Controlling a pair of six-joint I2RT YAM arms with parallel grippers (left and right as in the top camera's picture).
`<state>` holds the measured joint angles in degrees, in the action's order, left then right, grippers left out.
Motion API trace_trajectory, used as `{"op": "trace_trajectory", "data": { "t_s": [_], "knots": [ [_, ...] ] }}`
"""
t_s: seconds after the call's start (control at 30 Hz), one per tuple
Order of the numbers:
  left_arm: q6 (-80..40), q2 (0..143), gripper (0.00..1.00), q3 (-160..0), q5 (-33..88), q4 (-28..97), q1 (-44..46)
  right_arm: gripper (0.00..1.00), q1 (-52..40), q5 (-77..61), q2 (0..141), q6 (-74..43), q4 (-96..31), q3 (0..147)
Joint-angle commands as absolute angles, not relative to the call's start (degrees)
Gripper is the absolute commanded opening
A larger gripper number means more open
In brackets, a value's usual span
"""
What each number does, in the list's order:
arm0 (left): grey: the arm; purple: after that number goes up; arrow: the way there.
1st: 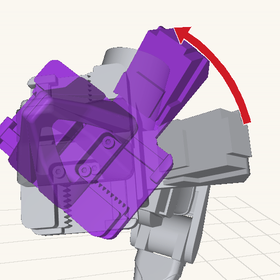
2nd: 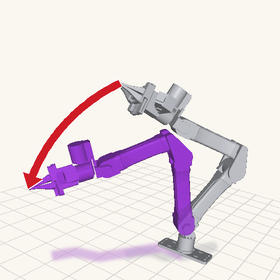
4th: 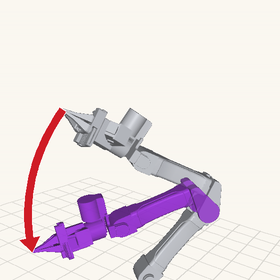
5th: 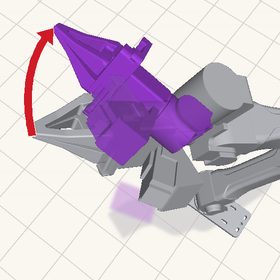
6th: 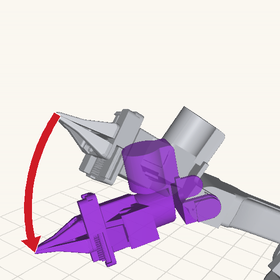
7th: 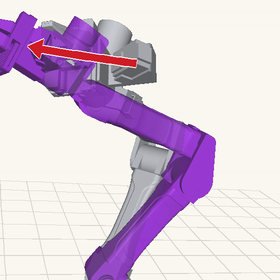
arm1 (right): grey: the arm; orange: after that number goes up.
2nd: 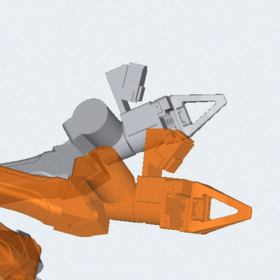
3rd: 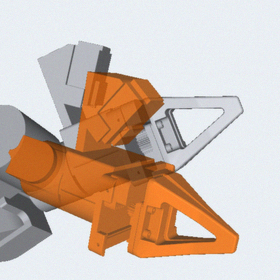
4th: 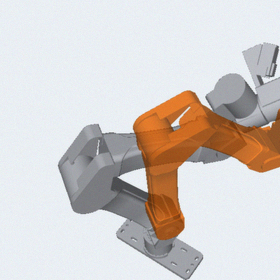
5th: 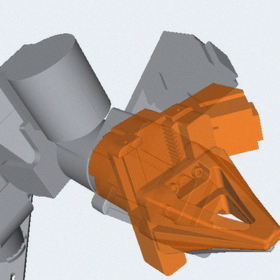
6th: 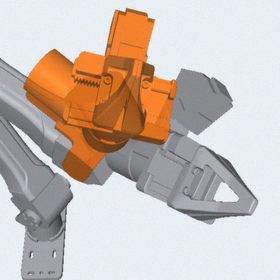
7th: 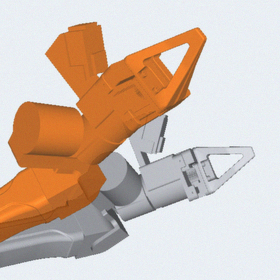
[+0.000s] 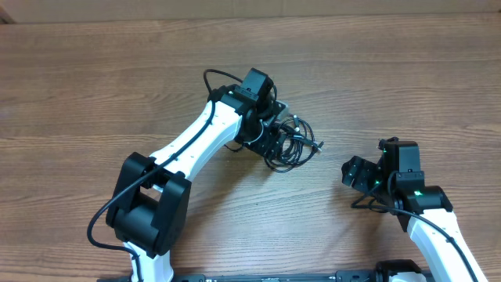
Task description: Untangle cables
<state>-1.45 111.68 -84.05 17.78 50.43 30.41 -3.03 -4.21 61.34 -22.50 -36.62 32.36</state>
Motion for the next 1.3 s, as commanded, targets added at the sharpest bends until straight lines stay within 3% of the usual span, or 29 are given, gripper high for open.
{"op": "trace_trajectory", "data": {
  "t_s": [0.0,0.37,0.5,0.6,0.73,0.93,1.1,1.27],
  "knots": [
    [-12.7,113.1,0.75,-85.2,13.1,49.2,30.4,0.86,-2.9,-3.7,60.7,-22.7,-36.4,33.9],
    [-28.8,118.3,0.74,-85.2,9.7,45.0,30.4,0.87,-2.9,-3.7,60.7,-22.7,-36.6,33.9],
    [-29.2,120.9,0.73,-85.2,10.1,42.0,30.4,0.87,-2.9,-3.7,60.7,-22.7,-36.6,33.9],
    [-29.2,122.1,0.61,-85.2,9.9,41.3,30.4,0.87,-2.9,-3.7,60.7,-22.7,-36.6,33.9],
    [-29.2,122.1,0.33,-85.2,9.9,41.3,30.3,0.87,-2.9,-3.7,60.7,-22.7,-36.6,33.9],
    [-29.2,122.1,0.06,-85.2,10.1,41.3,30.4,0.87,-2.9,-3.7,60.7,-22.7,-36.6,33.9],
    [-28.7,122.1,0.04,-85.6,10.7,41.3,30.4,0.95,-2.9,-9.0,60.7,-21.6,-35.3,33.9],
    [-20.2,120.6,0.04,-87.6,15.4,41.1,30.7,0.96,-2.9,-18.9,60.7,-16.2,-31.6,33.9]
  ]
}}
